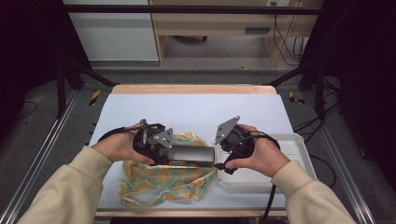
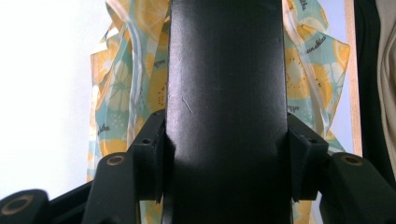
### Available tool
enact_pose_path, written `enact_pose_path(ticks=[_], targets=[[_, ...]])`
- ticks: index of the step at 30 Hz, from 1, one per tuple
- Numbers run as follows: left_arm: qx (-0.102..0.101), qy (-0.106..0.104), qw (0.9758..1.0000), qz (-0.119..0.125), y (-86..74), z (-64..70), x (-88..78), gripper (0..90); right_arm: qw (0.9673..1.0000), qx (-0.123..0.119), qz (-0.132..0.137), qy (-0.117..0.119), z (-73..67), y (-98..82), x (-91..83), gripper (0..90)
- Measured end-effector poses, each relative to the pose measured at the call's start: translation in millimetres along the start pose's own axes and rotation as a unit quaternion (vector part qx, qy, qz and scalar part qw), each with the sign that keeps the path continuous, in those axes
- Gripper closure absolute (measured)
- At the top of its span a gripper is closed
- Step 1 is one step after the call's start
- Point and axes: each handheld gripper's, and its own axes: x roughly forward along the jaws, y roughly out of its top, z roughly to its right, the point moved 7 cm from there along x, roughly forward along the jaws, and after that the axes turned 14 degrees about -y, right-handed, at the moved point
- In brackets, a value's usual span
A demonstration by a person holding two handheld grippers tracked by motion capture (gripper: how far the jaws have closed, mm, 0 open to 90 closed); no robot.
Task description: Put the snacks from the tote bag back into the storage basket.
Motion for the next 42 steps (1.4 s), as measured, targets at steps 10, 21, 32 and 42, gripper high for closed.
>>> enact_pose_path(ticks=[10,21,32,42], targets=[[0.004,-0.002,1.0,0.008,5.3,-0.1,4.1,42.6,0.9998,-0.013,-0.008,0.011,-5.6,3.8,9.0,10.3],[0.008,-0.006,0.9997,0.023,8.4,2.8,6.9,42.6,0.999,-0.014,-0.021,0.038,-12.1,-0.3,28.7,12.6],[0.013,-0.011,0.9996,0.024,11.7,4.2,9.1,42.6,0.9978,-0.026,-0.033,0.051,-18.5,1.1,35.4,20.7],[0.019,-0.01,0.9995,0.025,13.3,5.0,8.6,42.6,0.997,-0.032,-0.04,0.058,-18.6,0.1,38.0,33.4]])
